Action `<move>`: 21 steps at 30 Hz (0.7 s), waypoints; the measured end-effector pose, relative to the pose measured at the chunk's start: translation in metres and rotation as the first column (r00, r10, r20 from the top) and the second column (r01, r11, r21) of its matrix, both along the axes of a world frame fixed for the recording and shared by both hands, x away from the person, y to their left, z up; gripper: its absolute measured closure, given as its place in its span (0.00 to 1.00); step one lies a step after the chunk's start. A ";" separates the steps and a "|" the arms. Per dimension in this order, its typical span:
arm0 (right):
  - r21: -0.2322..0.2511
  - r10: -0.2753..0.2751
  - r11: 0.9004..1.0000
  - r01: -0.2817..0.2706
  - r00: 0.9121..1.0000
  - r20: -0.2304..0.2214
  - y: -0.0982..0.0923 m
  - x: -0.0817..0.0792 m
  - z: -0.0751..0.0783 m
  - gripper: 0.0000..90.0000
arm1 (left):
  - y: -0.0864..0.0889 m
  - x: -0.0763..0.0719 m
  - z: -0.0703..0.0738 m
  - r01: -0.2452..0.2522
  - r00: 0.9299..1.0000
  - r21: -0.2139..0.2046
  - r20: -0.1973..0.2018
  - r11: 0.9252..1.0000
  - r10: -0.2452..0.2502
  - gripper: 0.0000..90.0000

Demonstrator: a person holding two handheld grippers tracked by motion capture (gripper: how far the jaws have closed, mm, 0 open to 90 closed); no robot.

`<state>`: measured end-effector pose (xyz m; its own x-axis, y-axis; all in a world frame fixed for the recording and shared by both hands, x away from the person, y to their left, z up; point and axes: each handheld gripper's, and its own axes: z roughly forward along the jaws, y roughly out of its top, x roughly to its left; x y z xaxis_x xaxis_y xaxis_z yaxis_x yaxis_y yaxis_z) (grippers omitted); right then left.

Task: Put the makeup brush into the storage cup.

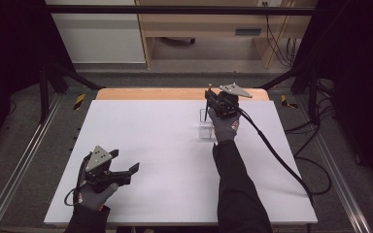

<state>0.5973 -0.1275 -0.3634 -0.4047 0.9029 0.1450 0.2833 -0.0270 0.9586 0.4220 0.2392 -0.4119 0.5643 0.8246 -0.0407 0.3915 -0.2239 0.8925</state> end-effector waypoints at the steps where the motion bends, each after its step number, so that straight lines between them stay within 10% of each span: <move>1: -0.002 0.001 1.000 -0.001 1.000 -0.001 0.001 0.000 -0.001 0.93 | 0.000 0.000 0.000 0.000 1.000 -0.001 0.001 1.000 0.000 0.11; 21: -0.041 -0.008 0.999 0.006 0.999 -0.046 0.012 -0.002 -0.022 0.93 | 0.000 -0.001 0.001 0.002 1.000 0.000 0.006 1.000 -0.002 0.11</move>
